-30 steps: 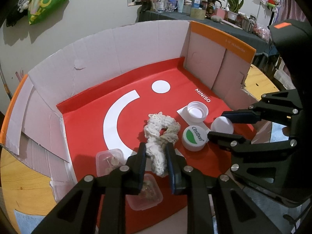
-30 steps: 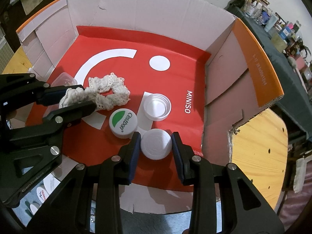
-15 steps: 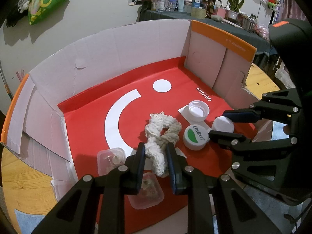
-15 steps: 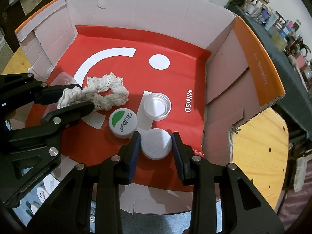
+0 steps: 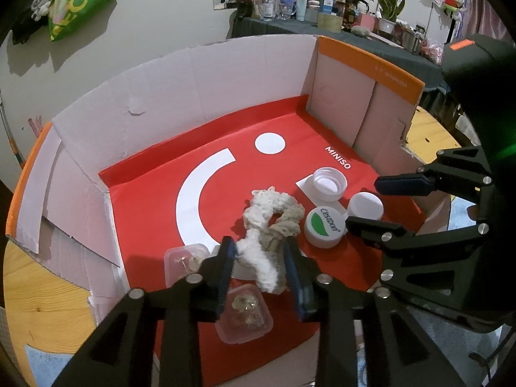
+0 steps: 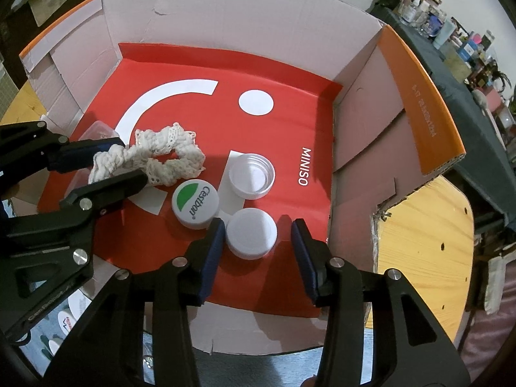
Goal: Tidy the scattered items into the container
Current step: 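Lower and release the scrunchie with left tool while right tool releases the white cap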
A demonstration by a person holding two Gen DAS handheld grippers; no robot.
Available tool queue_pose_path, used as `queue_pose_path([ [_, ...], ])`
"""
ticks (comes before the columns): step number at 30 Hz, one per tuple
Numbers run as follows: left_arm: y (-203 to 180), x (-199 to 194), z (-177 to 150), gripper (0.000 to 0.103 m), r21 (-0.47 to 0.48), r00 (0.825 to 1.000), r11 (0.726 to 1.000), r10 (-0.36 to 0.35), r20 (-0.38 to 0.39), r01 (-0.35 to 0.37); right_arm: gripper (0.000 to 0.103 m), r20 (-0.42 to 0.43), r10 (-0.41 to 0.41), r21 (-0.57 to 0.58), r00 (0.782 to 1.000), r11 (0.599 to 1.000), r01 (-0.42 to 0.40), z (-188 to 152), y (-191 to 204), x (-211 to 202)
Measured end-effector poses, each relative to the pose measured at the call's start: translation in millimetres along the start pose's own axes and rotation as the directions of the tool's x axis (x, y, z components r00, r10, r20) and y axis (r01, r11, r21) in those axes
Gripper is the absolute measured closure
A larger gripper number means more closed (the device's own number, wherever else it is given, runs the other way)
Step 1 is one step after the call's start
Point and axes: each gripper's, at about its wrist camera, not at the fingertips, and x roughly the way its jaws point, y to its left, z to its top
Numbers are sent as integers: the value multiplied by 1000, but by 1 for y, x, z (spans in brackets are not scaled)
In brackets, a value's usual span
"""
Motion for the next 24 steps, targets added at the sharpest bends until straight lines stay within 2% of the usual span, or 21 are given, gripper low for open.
queue_pose_path([
  [6, 0, -4, 1, 63, -1, 1000, 1000, 6, 8, -6, 55, 1, -6, 1, 1000, 1000, 6, -2, 2, -1],
  [8, 0, -5, 0, 58, -1, 1000, 1000, 11, 11, -11, 54, 1, -6, 4, 1000, 1000, 6, -2, 0, -1],
  [24, -2, -23, -1, 54, 0, 999, 1000, 19, 39, -19, 48, 23, -14, 3, 1000, 1000, 14, -2, 0, -13],
])
